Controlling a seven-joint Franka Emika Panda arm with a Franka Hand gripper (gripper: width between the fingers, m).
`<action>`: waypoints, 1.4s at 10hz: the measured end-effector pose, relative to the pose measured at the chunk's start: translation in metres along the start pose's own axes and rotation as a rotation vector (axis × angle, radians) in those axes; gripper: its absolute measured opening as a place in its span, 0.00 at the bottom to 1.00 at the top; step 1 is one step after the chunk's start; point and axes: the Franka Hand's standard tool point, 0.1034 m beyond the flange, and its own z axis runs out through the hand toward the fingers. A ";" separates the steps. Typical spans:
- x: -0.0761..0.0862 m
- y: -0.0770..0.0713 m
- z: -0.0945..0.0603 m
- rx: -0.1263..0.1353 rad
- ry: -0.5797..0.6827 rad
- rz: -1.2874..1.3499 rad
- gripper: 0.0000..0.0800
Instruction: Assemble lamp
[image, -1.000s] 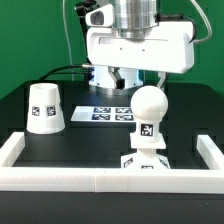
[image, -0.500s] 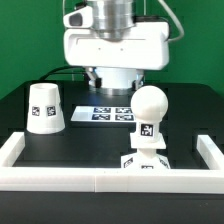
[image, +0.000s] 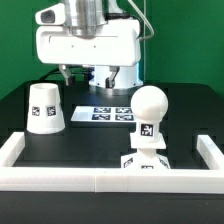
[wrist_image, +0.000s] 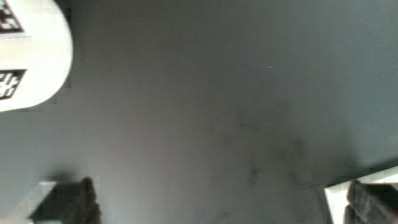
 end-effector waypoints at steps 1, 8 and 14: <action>0.000 0.008 0.000 -0.001 0.000 -0.012 0.87; -0.030 0.061 0.003 0.006 -0.006 -0.016 0.87; -0.043 0.076 0.017 0.006 -0.030 0.003 0.87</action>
Offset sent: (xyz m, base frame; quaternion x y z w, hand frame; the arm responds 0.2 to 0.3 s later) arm -0.0479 -0.0464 0.0049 -0.0259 0.0155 -0.0311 0.9991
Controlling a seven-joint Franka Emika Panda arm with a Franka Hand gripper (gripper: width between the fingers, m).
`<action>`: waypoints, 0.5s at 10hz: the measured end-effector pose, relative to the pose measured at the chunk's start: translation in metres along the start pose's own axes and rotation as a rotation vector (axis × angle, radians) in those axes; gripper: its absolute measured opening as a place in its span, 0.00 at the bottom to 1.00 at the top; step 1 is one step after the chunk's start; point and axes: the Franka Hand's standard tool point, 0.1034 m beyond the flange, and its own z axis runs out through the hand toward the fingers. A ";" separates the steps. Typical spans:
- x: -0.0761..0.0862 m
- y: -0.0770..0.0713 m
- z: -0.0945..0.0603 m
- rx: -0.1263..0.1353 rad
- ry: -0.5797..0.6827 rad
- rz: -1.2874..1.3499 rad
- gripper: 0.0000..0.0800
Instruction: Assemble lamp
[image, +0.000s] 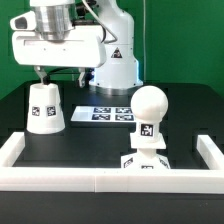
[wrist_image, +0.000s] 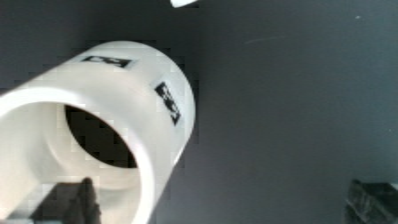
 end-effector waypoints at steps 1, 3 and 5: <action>0.000 0.004 0.001 -0.002 0.000 -0.007 0.87; -0.001 0.005 0.003 -0.004 -0.004 -0.006 0.87; -0.001 0.004 0.003 -0.005 -0.004 -0.007 0.87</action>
Offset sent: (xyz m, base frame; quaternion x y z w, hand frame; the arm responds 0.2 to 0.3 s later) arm 0.0027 -0.0005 0.0005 0.0000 0.0158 -0.0040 0.9999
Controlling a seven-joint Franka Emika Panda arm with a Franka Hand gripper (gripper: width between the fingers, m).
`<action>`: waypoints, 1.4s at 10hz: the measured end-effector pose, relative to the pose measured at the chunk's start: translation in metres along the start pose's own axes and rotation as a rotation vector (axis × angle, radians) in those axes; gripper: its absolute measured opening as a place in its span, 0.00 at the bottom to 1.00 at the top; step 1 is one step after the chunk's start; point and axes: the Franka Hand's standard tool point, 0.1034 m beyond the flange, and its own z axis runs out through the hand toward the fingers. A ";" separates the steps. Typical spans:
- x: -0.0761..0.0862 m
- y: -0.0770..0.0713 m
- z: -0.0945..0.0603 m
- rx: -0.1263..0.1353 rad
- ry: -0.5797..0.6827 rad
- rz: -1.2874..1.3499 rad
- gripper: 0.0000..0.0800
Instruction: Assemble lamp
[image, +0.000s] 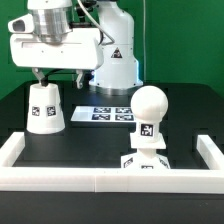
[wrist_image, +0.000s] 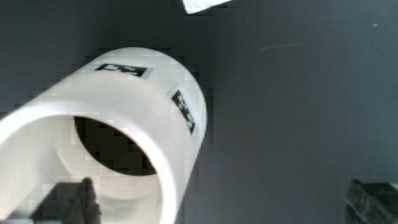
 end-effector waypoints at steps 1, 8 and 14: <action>0.000 0.001 0.002 -0.001 0.001 -0.006 0.87; -0.003 0.009 0.036 -0.013 -0.013 -0.011 0.87; -0.003 0.009 0.037 -0.014 -0.016 -0.011 0.36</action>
Offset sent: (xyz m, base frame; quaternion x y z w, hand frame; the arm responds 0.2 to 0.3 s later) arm 0.0000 0.0000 0.0000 0.0000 0.0000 0.0000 1.0000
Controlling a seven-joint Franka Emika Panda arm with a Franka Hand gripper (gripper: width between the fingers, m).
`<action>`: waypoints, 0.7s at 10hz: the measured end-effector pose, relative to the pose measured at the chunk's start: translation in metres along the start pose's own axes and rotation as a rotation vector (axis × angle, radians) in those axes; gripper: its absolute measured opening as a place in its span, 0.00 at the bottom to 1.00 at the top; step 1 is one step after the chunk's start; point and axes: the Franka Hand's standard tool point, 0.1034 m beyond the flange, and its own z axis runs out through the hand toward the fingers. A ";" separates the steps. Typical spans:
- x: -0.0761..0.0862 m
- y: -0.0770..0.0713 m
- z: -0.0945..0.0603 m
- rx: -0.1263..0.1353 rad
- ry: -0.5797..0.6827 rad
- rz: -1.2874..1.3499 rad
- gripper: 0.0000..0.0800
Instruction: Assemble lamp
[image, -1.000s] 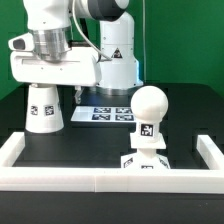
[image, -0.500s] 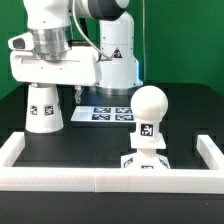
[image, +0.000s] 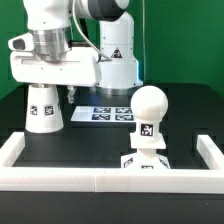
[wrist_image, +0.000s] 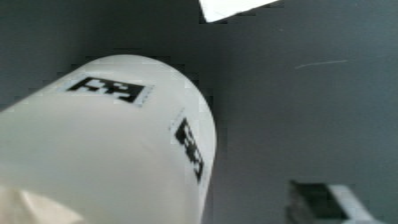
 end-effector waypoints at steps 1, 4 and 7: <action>0.000 0.000 0.000 0.000 0.000 0.000 0.20; 0.001 0.000 -0.001 0.000 0.002 -0.001 0.05; 0.001 -0.001 -0.001 0.000 0.002 -0.001 0.05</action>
Offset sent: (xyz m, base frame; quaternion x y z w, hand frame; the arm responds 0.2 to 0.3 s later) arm 0.0000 0.0000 0.0000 0.0000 0.0000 0.0000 1.0000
